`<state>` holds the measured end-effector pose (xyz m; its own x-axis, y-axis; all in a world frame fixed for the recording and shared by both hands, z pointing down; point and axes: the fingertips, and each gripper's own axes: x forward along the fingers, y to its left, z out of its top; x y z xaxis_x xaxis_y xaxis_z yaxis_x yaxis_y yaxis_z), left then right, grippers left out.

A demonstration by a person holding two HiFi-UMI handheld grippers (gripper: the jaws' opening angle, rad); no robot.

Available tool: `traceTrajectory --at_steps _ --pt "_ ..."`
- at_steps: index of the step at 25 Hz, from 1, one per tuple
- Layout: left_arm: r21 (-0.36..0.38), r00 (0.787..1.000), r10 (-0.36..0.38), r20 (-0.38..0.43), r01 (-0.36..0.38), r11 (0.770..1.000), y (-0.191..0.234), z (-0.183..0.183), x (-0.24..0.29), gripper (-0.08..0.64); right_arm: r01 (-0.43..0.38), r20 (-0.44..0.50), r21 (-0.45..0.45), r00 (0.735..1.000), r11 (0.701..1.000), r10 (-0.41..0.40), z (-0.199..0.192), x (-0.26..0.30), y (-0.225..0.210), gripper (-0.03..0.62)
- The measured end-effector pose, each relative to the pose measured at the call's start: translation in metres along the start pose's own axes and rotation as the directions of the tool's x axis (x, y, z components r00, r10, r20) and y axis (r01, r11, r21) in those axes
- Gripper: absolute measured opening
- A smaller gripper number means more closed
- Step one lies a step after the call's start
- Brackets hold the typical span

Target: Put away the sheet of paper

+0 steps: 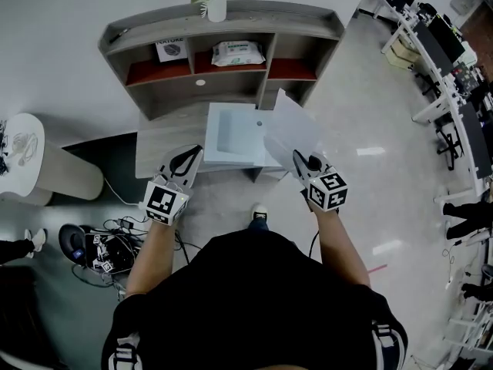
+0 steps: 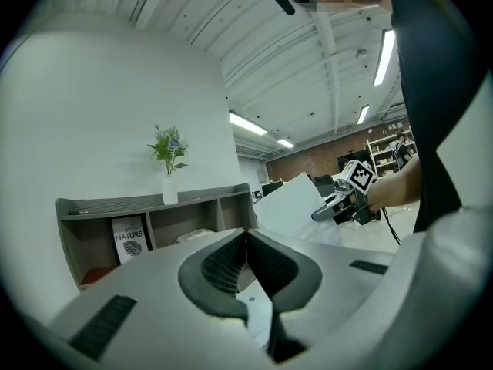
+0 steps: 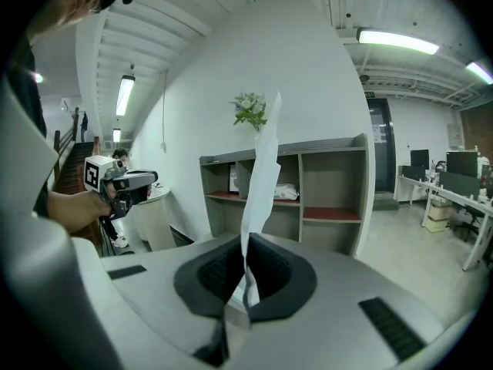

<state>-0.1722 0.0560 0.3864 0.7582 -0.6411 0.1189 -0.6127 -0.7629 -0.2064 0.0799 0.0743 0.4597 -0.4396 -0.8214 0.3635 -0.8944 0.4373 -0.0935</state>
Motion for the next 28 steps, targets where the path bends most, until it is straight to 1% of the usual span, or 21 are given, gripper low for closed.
traceTrajectory --at_steps 13,19,28 --pt "-0.010 1.000 0.002 -0.029 -0.002 1.000 0.004 -0.006 0.029 0.021 0.004 -0.011 0.010 1.000 1.000 -0.004 0.000 0.019 -0.034 0.015" --pt "-0.008 0.999 0.018 -0.046 -0.018 1.000 0.009 -0.008 0.037 0.021 0.014 -0.018 0.015 1.000 1.000 -0.013 -0.001 0.030 -0.049 0.015" --pt "-0.012 0.998 0.039 -0.054 -0.040 0.999 0.018 -0.008 0.051 0.021 -0.002 -0.034 0.007 0.999 1.000 0.003 0.002 0.043 -0.067 0.015"
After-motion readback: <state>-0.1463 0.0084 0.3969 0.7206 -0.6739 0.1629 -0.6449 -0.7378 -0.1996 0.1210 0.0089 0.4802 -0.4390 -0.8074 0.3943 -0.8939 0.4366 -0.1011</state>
